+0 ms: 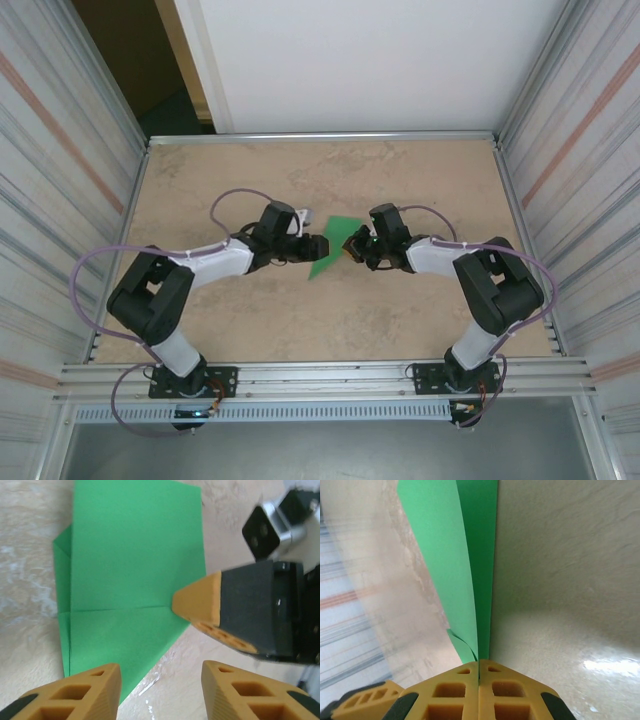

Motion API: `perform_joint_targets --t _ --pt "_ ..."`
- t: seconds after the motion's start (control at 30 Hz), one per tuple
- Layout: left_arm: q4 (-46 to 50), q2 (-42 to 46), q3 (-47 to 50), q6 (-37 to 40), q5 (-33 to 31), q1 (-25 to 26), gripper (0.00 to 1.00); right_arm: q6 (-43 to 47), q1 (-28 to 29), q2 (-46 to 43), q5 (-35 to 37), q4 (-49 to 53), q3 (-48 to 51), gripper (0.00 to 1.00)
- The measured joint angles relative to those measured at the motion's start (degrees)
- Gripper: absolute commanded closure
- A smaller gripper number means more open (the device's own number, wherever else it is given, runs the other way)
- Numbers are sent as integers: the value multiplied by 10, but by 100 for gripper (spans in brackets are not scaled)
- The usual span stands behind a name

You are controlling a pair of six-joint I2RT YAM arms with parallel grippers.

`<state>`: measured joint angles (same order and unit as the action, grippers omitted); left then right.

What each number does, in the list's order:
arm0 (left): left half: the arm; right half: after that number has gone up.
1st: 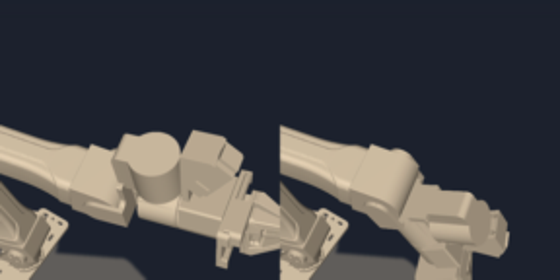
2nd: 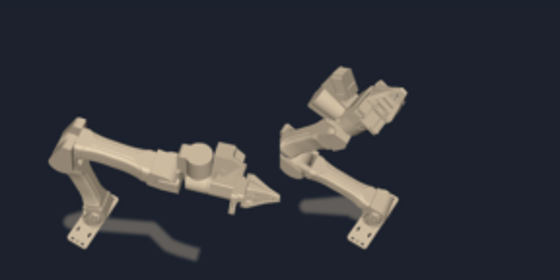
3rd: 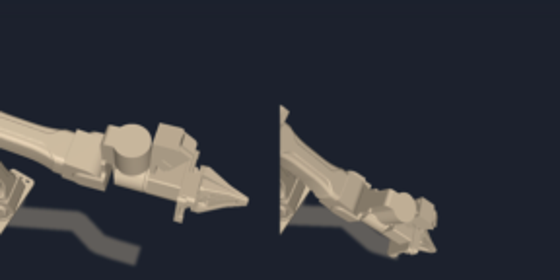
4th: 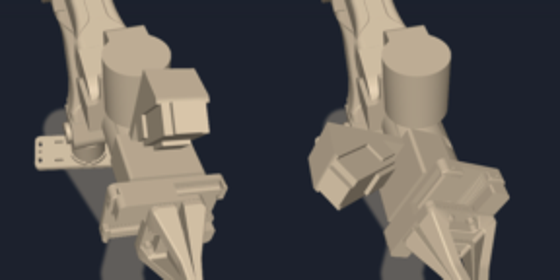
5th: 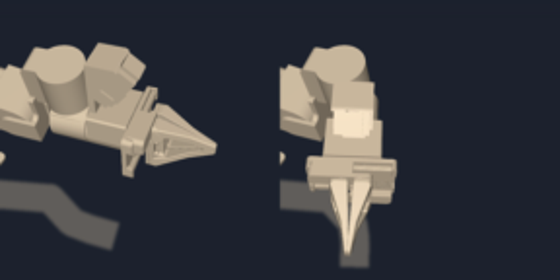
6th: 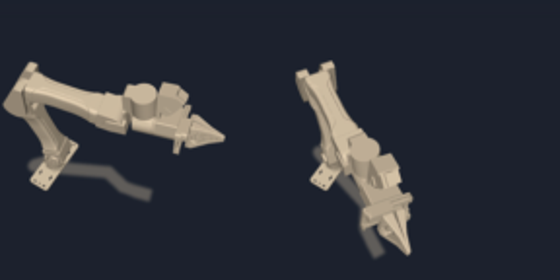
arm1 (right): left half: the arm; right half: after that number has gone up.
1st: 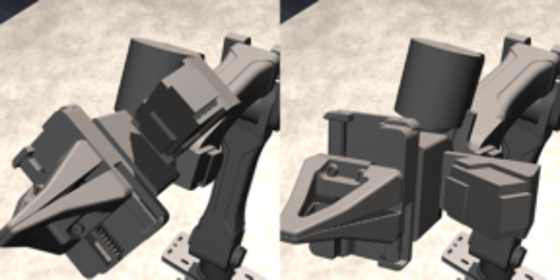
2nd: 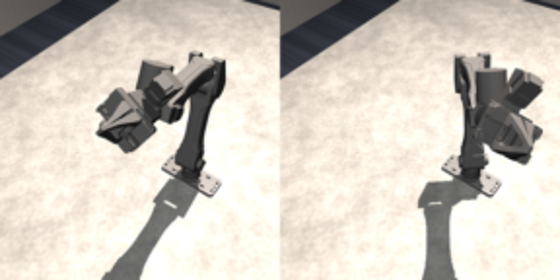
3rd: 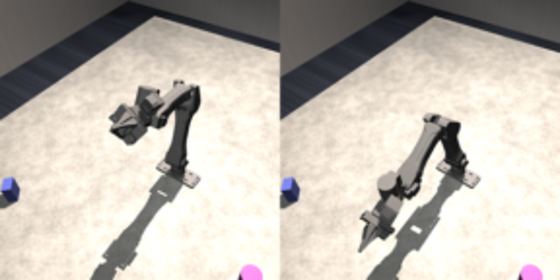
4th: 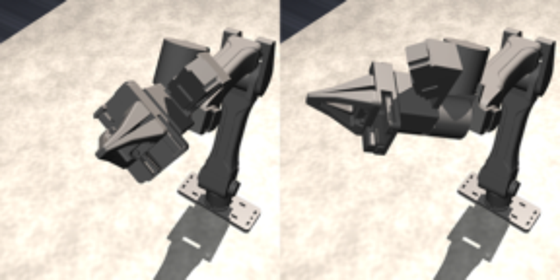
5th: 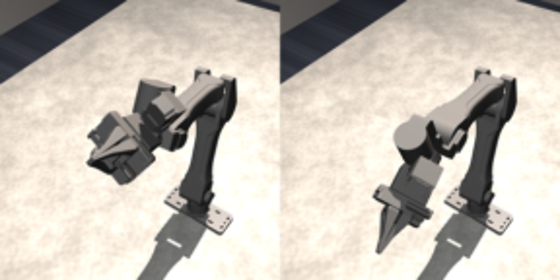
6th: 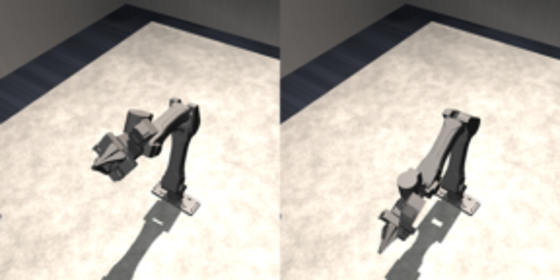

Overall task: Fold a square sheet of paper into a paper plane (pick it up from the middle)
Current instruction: Fold the wing for the fifth time at the center of the table.

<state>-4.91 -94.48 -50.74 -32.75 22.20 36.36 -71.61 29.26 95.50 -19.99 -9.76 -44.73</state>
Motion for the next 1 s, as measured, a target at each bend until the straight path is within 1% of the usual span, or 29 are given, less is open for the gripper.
perform_joint_targets --t 0.1,0.27,0.47,0.77,1.0 --pt "10 0 0 67 -35 27 49 -1 -2 -1 0 16 -1 100" --pt "21 -1 0 170 -90 58 49 -11 -7 -5 -5 41 -4 100" --pt "21 -12 0 261 -120 74 50 -19 -16 -11 -13 57 -14 100" --pt "21 -40 -7 315 -133 85 50 -30 -19 -12 -28 65 -23 100" --pt "21 -55 -14 344 -162 94 56 -34 -21 -12 -35 69 -23 99"
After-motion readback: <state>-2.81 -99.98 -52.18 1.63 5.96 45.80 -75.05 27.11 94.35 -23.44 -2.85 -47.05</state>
